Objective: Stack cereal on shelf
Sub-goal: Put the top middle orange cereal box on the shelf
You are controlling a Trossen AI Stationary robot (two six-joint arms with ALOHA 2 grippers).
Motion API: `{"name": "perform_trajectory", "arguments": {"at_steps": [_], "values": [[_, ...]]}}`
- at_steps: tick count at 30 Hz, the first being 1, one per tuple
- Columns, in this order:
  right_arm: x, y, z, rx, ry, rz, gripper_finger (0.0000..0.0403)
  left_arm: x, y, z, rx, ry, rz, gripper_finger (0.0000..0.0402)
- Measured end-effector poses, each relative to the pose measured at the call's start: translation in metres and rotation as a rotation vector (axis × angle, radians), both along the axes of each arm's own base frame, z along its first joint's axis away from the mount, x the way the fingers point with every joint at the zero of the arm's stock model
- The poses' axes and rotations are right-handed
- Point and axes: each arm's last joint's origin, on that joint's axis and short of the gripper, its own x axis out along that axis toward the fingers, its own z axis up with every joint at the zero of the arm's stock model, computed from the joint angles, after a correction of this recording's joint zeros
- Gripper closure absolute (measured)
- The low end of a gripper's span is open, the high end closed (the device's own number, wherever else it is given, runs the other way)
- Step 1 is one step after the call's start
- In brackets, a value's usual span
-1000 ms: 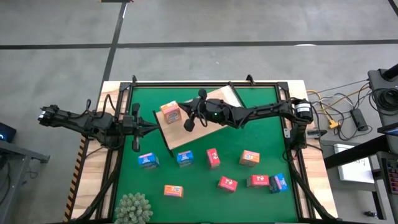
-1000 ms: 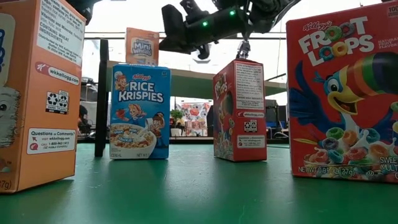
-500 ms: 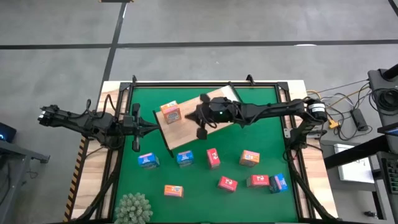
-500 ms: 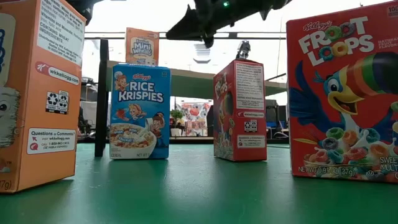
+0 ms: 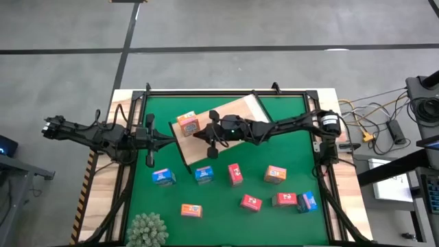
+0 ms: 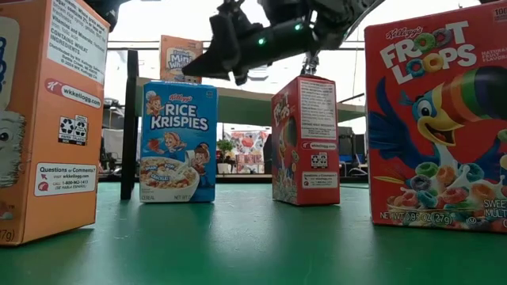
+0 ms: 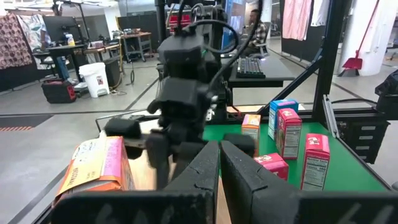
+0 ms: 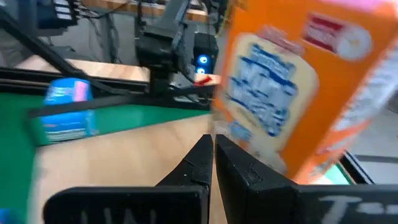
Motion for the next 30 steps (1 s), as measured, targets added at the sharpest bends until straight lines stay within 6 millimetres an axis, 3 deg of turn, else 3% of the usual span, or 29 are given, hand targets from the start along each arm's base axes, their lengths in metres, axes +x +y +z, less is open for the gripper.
{"name": "perform_trajectory", "arguments": {"at_steps": [15,30], "values": [[0.037,-0.009,-0.010,-0.040,0.059,-0.024,0.0394,0.001,0.000,-0.001,0.002,0.006,0.000,0.0402],[0.031,-0.011,-0.005,-0.102,0.156,-0.064,0.0394,0.001,0.000,-0.001,0.003,0.010,0.000,0.0402]]}}
